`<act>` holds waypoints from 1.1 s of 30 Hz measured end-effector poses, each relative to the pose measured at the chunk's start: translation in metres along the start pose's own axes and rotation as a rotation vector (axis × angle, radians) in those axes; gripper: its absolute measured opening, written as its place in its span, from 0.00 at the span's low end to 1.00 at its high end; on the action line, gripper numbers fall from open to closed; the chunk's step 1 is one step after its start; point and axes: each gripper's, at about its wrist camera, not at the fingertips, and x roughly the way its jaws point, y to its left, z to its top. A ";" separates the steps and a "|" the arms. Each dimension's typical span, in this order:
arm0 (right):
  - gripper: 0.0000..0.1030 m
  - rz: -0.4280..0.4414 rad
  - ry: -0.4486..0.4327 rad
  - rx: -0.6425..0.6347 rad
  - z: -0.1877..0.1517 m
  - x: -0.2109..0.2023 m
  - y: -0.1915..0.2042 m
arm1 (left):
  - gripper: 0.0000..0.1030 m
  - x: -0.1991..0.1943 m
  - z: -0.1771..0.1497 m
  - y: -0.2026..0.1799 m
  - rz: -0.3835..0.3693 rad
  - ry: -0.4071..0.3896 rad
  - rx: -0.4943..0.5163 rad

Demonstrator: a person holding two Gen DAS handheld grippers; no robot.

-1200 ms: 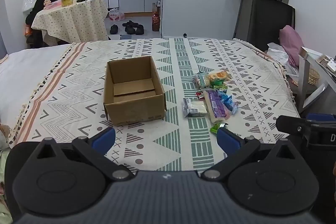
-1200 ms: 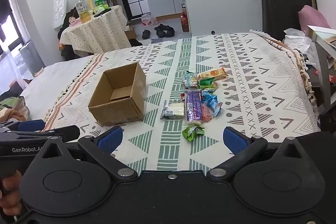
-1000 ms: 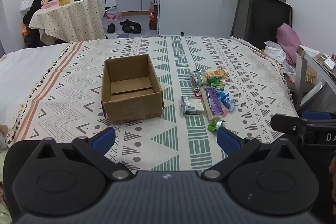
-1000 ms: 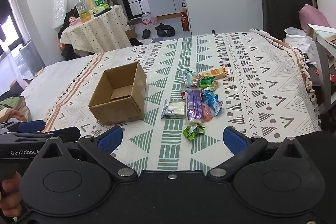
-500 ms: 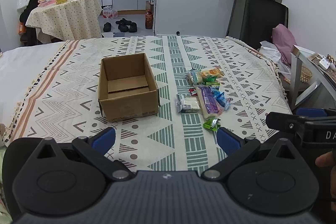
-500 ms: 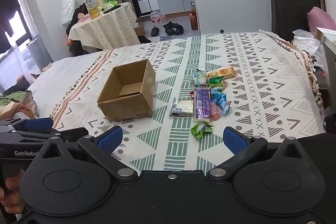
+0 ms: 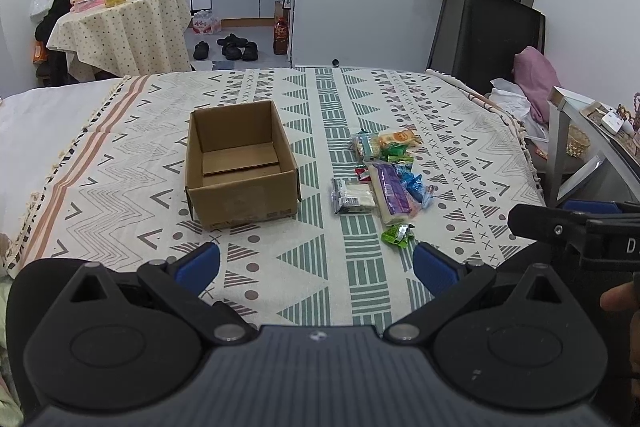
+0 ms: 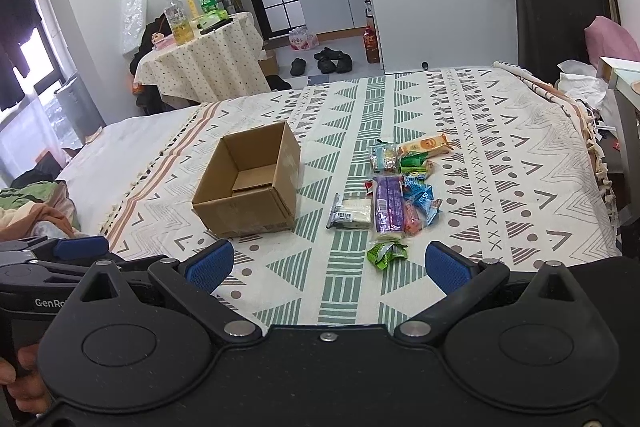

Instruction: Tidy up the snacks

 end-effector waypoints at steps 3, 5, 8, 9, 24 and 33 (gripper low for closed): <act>1.00 -0.001 0.000 0.002 0.000 -0.001 -0.001 | 0.99 -0.001 0.000 0.000 -0.001 -0.002 -0.001; 1.00 0.001 0.000 0.002 0.001 -0.002 -0.001 | 0.99 -0.002 0.000 0.000 -0.002 -0.003 -0.002; 1.00 0.003 -0.002 0.000 0.002 -0.004 -0.001 | 0.99 -0.004 0.001 0.000 -0.005 -0.004 -0.003; 1.00 0.003 -0.002 -0.001 0.002 -0.004 -0.001 | 0.99 -0.004 0.002 0.001 -0.005 -0.004 -0.003; 1.00 0.002 -0.007 0.001 0.003 -0.006 -0.003 | 0.99 -0.006 0.001 -0.003 -0.013 -0.002 -0.004; 1.00 0.003 -0.008 0.002 0.003 -0.006 -0.003 | 0.99 -0.006 0.000 -0.002 -0.024 -0.005 -0.012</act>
